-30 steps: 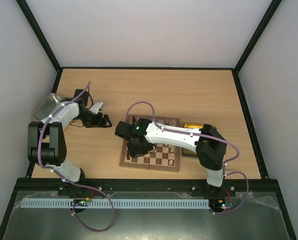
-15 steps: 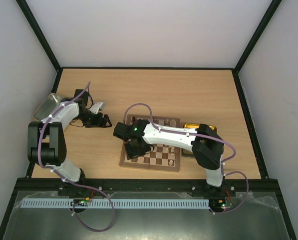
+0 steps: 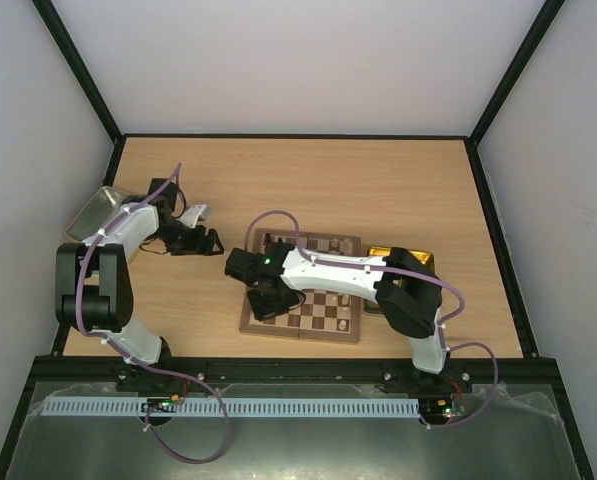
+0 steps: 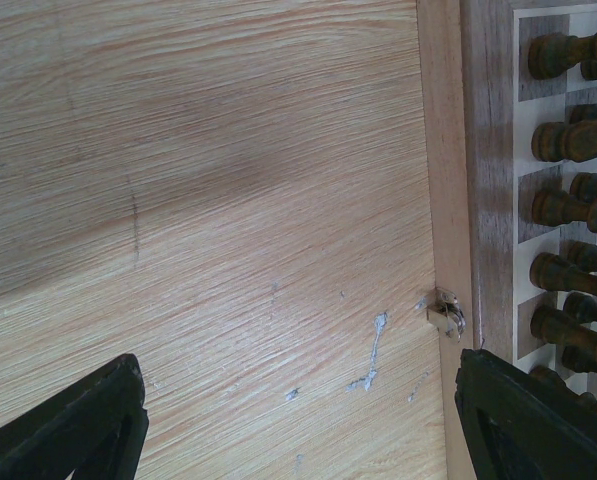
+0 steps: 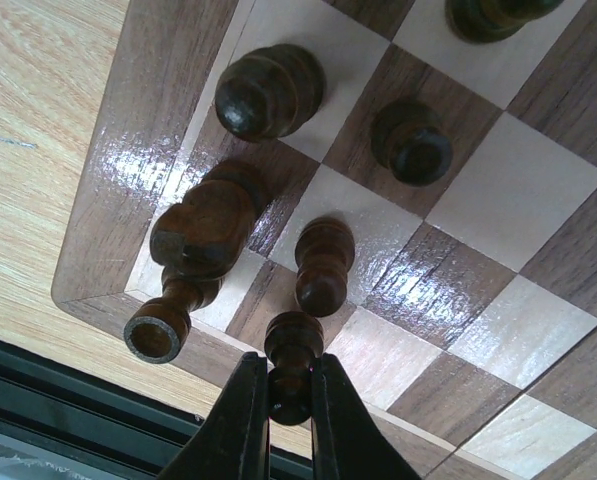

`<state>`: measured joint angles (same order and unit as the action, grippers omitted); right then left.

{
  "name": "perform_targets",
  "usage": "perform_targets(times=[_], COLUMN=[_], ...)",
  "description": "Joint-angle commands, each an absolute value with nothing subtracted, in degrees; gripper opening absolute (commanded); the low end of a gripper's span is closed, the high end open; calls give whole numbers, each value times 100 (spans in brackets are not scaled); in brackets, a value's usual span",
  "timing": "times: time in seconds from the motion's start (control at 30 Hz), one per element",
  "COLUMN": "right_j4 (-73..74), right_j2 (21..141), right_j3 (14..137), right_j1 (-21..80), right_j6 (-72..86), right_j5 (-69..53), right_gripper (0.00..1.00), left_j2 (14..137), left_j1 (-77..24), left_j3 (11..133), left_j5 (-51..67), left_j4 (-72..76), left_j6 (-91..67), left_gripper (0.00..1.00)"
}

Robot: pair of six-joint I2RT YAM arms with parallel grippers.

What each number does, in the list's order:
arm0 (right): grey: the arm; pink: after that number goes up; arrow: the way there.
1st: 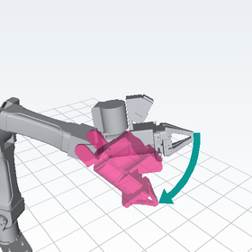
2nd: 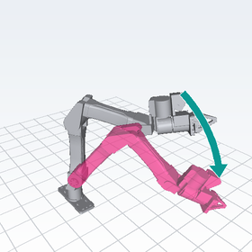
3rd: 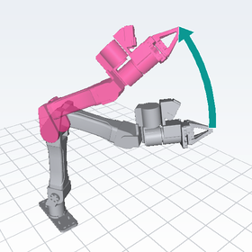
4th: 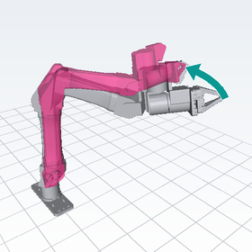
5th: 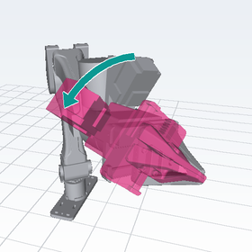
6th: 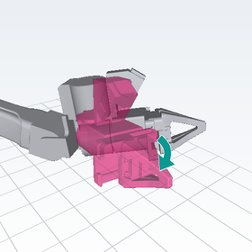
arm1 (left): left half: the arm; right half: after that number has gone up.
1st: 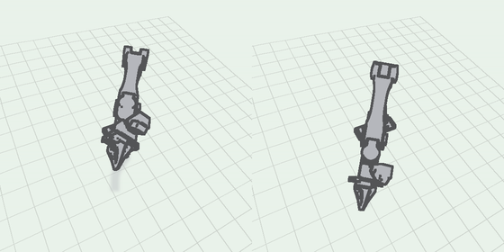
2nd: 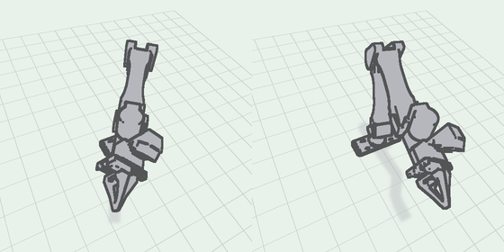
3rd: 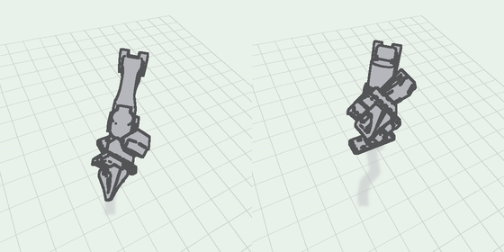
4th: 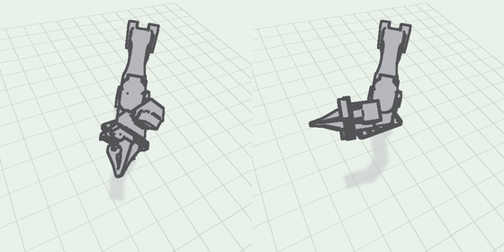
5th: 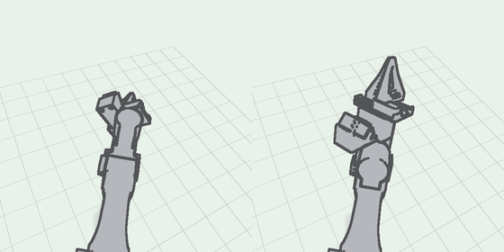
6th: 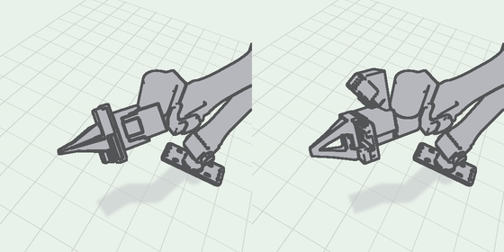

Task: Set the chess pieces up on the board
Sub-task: Place the chess piece on the chessboard.

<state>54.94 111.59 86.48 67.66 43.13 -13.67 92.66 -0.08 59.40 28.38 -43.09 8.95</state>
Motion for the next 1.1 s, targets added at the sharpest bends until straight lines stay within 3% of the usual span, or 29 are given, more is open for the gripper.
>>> perform_targets(times=[0.0, 0.3, 1.07], right_j4=[5502, 5485, 5451], right_j2=[11258, 11284, 11258], right_j3=[8613, 8613, 8521], right_j1=[6820, 6820, 6820], right_j6=[4250, 4220, 4152], right_j5=[-1354, -1397, -1581], right_gripper=[4, 11, 11], left_j2=[9136, 9154, 9110], left_j1=[-10, -9, -9], left_j3=[5878, 5880, 5884], left_j5=[2827, 2838, 2824], left_j4=[-4355, -4359, -4362], left_j6=[880, 879, 882], left_gripper=[85, 85, 85])
